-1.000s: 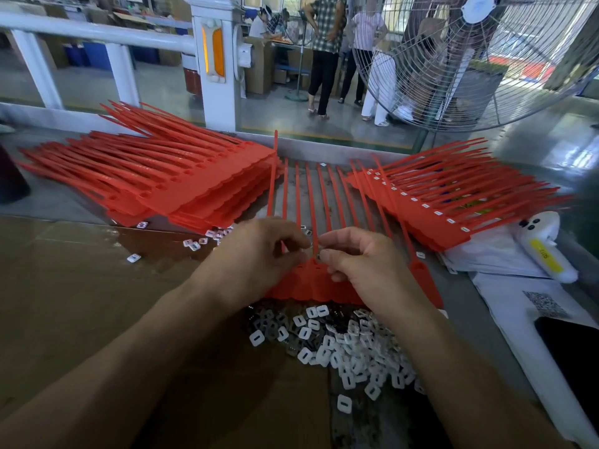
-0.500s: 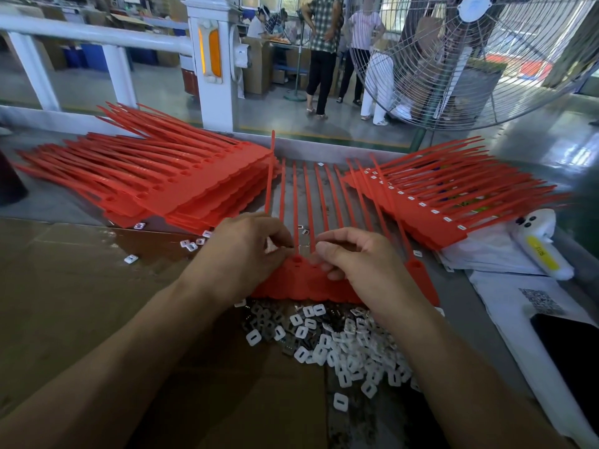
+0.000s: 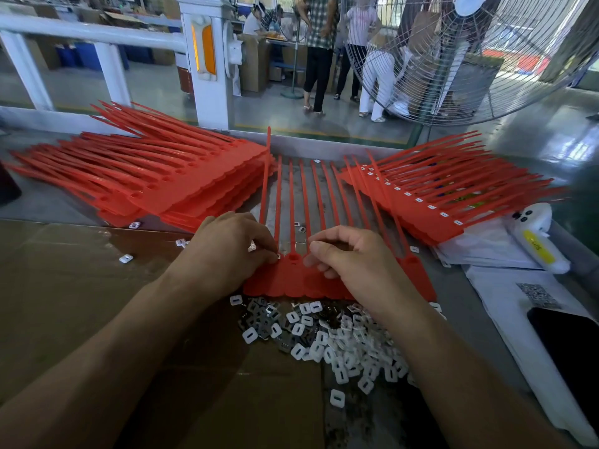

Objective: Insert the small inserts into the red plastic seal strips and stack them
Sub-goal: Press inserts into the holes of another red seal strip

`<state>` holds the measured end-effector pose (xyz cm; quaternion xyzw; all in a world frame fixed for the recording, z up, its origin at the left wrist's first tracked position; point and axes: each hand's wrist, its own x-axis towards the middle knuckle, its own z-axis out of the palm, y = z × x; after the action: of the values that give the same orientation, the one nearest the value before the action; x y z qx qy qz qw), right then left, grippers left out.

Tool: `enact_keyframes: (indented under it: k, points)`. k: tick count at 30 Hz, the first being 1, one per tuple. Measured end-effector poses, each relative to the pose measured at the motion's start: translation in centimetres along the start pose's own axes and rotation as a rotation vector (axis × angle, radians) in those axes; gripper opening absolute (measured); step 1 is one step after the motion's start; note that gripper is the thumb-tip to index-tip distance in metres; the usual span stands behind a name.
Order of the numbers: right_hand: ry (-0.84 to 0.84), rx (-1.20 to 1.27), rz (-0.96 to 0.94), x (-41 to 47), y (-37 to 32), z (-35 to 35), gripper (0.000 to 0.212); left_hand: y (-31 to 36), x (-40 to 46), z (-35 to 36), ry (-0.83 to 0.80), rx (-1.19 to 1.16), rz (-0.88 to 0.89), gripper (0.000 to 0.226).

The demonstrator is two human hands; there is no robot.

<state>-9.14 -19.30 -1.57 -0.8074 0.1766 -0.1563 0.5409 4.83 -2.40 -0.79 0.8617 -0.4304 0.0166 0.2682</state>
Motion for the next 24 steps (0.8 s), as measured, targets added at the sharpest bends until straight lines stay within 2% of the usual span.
enact_keyframes:
  k: [8, 10, 14, 17, 24]
  points:
    - [-0.001, -0.037, -0.036, -0.4, -0.8, -0.3, 0.009, -0.1, 0.0, 0.0, -0.002, -0.005, 0.002, 0.011]
    - [-0.004, -0.129, -0.075, -0.6, -1.2, -0.9, 0.006, -0.1, -0.1, 0.0, -0.001, -0.003, 0.001, 0.01]
    - [-0.188, -0.407, -0.108, -1.3, -1.9, -2.9, 0.004, 0.0, -0.2, 0.0, 0.001, -0.009, 0.007, 0.01]
    - [-0.349, -0.486, -0.099, -1.7, -2.2, -3.8, 0.008, 0.0, -0.3, 0.0, 0.006, -0.008, 0.014, 0.01]
    - [-0.434, -0.562, -0.055, -1.7, -1.9, -3.9, 0.013, -0.1, -0.2, 0.1, 0.0, -0.008, 0.004, 0.011]
